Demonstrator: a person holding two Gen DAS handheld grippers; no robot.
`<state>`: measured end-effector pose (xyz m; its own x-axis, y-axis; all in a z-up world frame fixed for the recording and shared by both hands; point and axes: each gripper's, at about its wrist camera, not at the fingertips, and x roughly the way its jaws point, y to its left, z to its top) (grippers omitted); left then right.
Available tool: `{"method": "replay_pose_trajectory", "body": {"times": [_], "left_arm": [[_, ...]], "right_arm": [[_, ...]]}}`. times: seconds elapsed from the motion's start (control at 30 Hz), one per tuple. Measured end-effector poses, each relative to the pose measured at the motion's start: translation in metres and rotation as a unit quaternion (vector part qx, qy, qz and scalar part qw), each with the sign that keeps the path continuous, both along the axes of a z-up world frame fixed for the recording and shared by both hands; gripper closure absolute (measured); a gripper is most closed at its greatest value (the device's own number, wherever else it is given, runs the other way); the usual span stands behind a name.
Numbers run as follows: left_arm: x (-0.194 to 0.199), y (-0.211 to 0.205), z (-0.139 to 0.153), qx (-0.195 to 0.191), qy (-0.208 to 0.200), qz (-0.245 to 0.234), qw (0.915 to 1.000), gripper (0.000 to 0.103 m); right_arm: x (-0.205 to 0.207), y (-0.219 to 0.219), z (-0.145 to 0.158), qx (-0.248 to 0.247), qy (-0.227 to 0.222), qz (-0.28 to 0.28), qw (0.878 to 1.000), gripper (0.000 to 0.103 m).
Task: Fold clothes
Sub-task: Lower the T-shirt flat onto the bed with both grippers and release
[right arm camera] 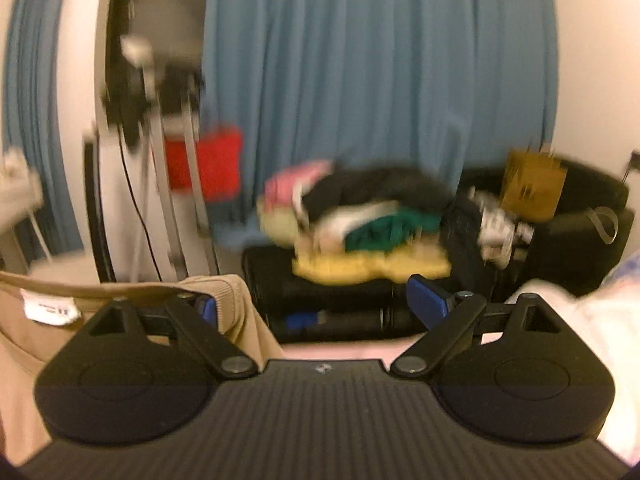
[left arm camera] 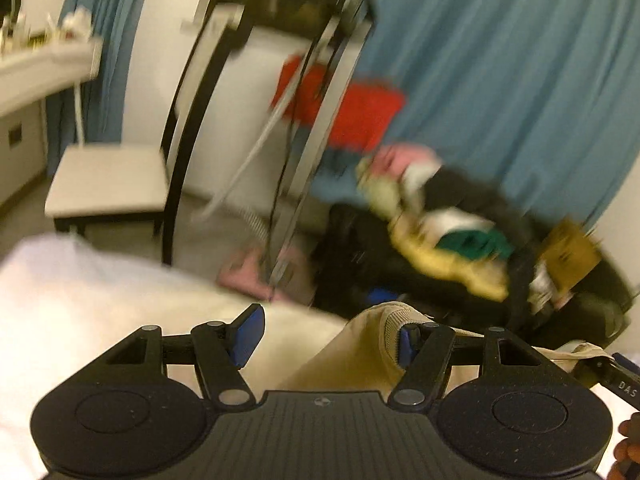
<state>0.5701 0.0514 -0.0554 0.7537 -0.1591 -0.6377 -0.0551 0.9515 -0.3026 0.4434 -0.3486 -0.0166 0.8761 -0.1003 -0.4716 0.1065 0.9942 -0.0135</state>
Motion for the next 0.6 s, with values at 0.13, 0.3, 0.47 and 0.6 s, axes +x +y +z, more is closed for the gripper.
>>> {"method": "replay_pose_trajectory", "body": {"times": [0.13, 0.3, 0.47, 0.6], "left_arm": [[0.048, 0.002, -0.073, 0.013, 0.101, -0.011, 0.9948, 0.022], [0.067, -0.013, -0.093, 0.077, 0.169, -0.095, 0.978, 0.01], [0.029, -0.03, -0.059, 0.132, 0.126, -0.131, 0.9745, 0.003], [-0.019, -0.034, -0.029, 0.129, 0.058, -0.113, 0.9834, 0.003]], "right_arm": [[0.052, 0.008, -0.059, -0.009, 0.082, 0.024, 0.996, 0.012], [0.074, 0.021, -0.099, 0.005, 0.195, 0.092, 0.976, 0.012], [0.044, 0.033, -0.072, 0.052, 0.169, 0.124, 0.976, 0.013], [-0.005, 0.038, -0.038, 0.079, 0.125, 0.129, 0.981, 0.013]]}}
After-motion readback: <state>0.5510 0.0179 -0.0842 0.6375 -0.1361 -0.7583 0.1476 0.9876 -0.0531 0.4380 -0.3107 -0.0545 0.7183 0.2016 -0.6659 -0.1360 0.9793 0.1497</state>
